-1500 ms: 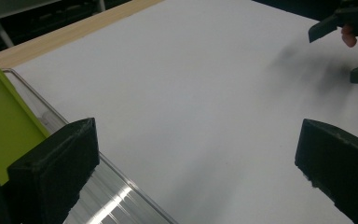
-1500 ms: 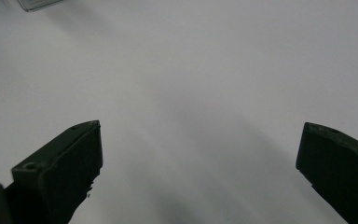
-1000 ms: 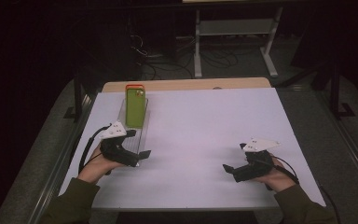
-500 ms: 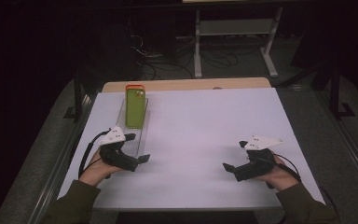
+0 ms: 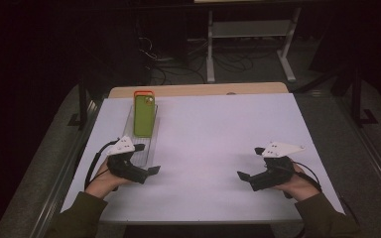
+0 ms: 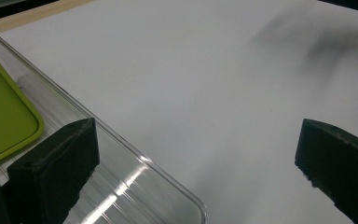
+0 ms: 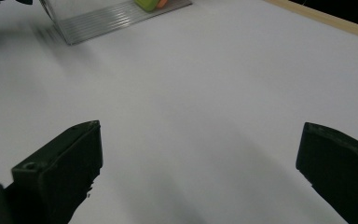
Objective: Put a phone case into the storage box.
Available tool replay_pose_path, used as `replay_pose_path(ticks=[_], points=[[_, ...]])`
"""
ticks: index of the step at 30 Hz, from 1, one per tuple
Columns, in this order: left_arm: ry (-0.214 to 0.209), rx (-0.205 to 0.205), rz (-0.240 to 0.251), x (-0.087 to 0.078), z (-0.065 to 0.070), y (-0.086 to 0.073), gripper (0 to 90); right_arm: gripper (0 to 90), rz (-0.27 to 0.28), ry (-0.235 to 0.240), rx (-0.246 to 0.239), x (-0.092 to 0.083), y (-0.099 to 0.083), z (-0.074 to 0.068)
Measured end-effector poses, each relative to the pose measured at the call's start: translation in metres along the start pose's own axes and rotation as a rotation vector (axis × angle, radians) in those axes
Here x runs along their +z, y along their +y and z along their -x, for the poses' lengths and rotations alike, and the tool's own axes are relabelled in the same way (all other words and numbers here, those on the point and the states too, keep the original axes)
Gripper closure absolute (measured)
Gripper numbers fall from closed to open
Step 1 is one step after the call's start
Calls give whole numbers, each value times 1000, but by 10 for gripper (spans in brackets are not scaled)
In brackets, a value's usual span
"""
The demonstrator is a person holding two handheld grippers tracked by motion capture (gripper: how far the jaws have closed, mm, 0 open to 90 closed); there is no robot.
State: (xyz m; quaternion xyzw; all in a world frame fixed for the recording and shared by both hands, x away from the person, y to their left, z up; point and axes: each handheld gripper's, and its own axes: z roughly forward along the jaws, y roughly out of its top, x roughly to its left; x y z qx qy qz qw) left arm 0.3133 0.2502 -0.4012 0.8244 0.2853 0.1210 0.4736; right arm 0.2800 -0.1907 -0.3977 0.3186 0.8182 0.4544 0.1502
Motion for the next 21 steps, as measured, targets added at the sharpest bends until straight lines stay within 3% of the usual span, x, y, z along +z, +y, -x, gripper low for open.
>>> replay_pose_path(ticks=[21], points=[[5, 2, 8, -2, -1, 1, 0, 0, -3, -1, 13, 0, -1, 1]])
